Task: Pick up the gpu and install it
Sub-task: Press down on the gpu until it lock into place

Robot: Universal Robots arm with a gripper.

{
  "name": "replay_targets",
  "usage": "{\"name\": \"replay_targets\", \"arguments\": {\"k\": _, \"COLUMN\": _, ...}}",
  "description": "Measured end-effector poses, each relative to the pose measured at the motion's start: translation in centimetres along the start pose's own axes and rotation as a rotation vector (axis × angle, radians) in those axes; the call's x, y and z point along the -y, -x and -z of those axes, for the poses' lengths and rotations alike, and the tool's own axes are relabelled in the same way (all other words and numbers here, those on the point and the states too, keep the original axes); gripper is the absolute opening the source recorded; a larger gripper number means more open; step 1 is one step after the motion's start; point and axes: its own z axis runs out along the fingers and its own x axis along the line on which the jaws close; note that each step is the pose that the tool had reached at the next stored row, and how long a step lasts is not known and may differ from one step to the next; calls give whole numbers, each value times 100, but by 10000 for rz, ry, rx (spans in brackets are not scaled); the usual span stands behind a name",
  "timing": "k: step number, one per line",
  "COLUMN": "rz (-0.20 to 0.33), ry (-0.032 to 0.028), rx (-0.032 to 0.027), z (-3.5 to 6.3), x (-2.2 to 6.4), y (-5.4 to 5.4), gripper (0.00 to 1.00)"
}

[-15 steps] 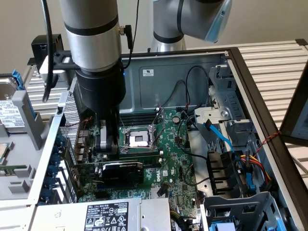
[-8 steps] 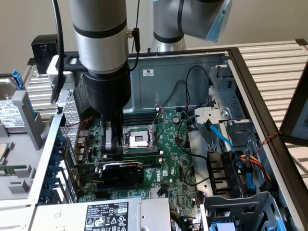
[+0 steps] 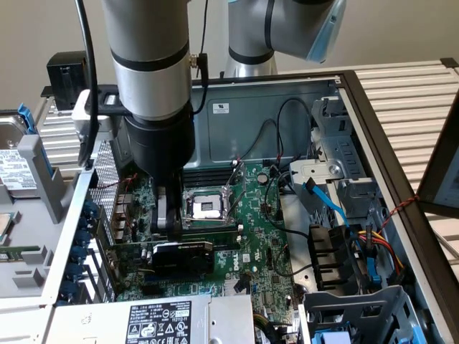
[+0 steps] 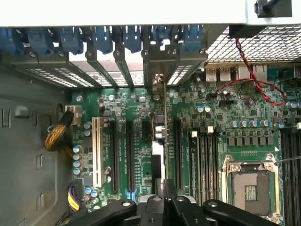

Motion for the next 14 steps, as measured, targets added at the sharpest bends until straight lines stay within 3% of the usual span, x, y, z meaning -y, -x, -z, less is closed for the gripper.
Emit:
{"name": "replay_targets", "arguments": {"k": 2, "rz": 0, "ry": 57, "rx": 0, "z": -18, "x": -9, "y": -2, "gripper": 11}}
{"name": "replay_targets", "arguments": {"k": 4, "rz": 0, "ry": 77, "rx": 6, "z": -47, "x": -12, "y": -3, "gripper": 11}}
{"name": "replay_targets", "arguments": {"k": 11, "rz": 6, "ry": 110, "rx": 158, "z": -130, "x": -14, "y": -7, "gripper": 11}}
{"name": "replay_targets", "arguments": {"k": 12, "rz": 8, "ry": 154, "rx": 170, "z": -134, "x": -12, "y": -6, "gripper": 11}}
{"name": "replay_targets", "arguments": {"k": 14, "rz": -5, "ry": 335, "rx": 159, "z": -133, "x": -20, "y": -6, "gripper": 11}}
